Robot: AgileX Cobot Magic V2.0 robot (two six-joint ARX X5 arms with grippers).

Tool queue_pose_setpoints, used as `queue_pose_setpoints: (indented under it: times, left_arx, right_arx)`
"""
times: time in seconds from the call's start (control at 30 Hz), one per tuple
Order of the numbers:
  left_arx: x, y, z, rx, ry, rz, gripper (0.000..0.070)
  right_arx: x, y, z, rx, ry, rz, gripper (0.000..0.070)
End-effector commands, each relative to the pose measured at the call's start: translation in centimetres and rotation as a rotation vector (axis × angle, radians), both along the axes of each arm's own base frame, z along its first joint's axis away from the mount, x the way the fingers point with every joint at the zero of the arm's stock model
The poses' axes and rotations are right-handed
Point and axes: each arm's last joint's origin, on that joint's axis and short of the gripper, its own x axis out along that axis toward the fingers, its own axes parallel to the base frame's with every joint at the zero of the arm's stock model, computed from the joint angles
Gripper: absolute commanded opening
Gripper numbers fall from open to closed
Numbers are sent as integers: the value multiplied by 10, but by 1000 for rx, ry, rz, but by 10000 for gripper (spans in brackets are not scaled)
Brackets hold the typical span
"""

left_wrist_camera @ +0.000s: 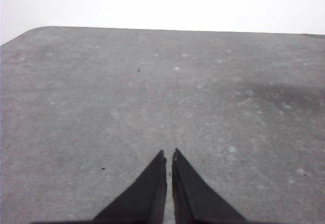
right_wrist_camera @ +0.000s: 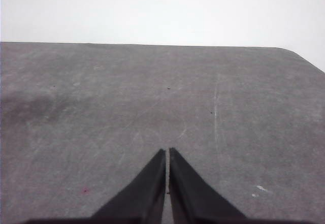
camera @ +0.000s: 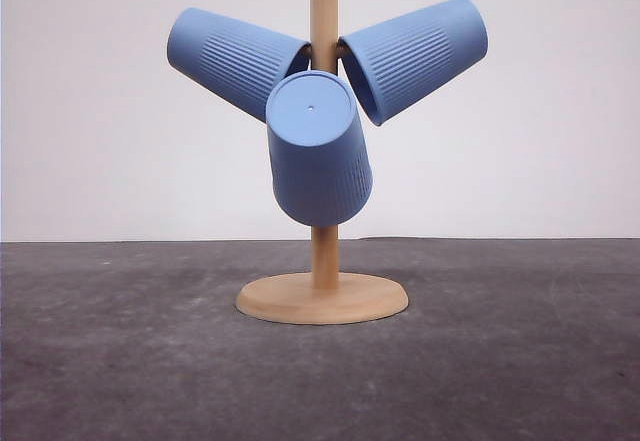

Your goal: Place three cups

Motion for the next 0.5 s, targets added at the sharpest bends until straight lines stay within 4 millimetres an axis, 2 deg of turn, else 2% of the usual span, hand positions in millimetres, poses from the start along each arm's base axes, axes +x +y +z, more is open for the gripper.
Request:
queue_pose_setpoints:
  times: [0.0,0.47]
  left_arx:
    - [1,0,-5,7,17,4,0]
    - [1,0,-5,7,17,4,0]
  right_arx:
    - [0,0,1,13,-10,-2,6]
    - [0,0,1,13,-10,-2,6]
